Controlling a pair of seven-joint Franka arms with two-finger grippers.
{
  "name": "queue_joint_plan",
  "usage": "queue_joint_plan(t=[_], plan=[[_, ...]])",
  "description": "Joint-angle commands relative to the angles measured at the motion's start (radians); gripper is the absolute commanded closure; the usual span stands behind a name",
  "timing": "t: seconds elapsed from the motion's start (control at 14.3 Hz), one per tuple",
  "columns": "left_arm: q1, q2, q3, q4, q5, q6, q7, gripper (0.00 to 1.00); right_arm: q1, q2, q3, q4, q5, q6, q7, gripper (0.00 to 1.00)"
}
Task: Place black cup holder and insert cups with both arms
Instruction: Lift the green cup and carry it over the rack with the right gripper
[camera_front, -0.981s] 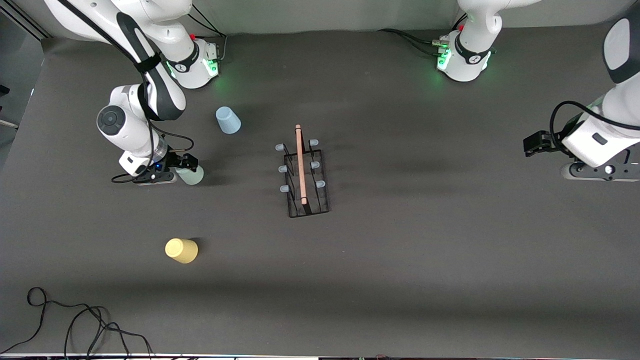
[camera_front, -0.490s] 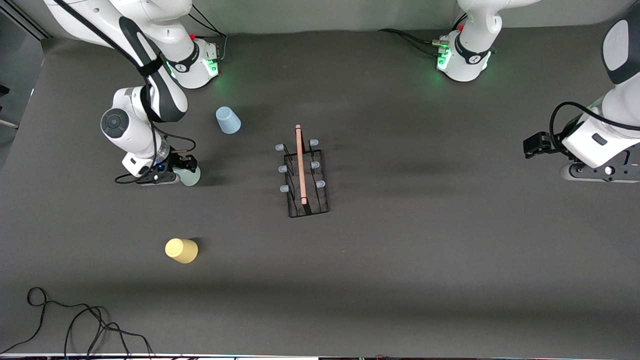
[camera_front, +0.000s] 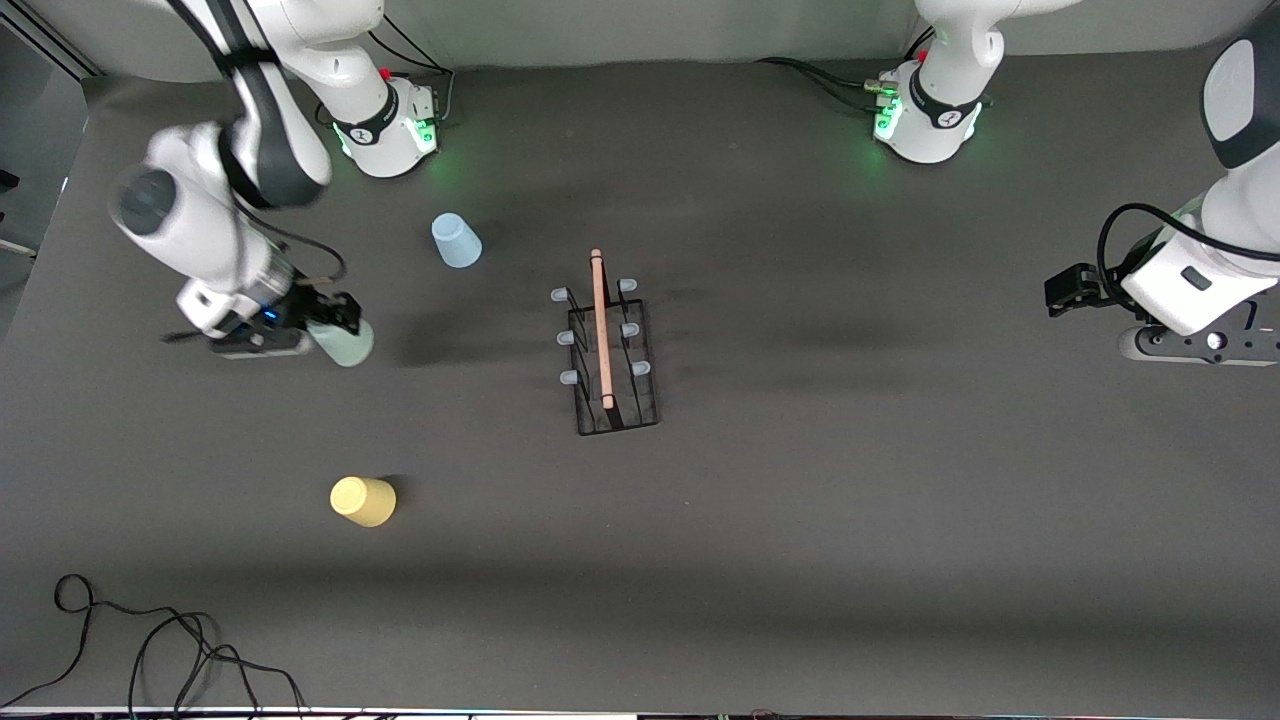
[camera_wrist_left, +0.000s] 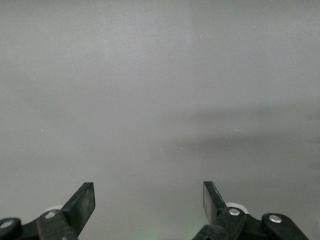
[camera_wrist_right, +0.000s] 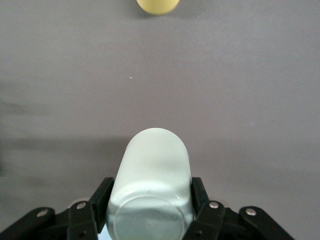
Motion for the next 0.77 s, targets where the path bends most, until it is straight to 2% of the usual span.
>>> queue_joint_plan(t=[0.0,0.14,0.28,0.42,0.56,0.7], plan=[[-0.002,-0.031,0.005,-0.033,-0.01,0.021,0.017,0.03,0.007,-0.037,-0.001,0.225,-0.019,-0.296,0.048,1.0],[0.001,-0.031,0.005,-0.033,-0.01,0.021,0.019,0.03,0.01,-0.022,0.005,0.337,-0.017,-0.412,0.163,1.0],[0.001,-0.031,0.005,-0.033,-0.01,0.019,0.019,0.02,0.068,-0.014,0.014,0.374,-0.005,-0.449,0.336,1.0],[0.002,-0.031,0.005,-0.033,-0.01,0.019,0.019,0.02,0.168,-0.013,0.014,0.38,0.014,-0.451,0.598,1.0],[0.002,-0.031,0.005,-0.033,-0.01,0.019,0.019,0.02,0.257,0.021,0.014,0.403,0.095,-0.446,0.875,1.0],[0.002,-0.031,0.005,-0.033,-0.009,0.019,0.019,0.01,0.36,0.099,0.014,0.478,0.153,-0.438,1.162,1.0]])
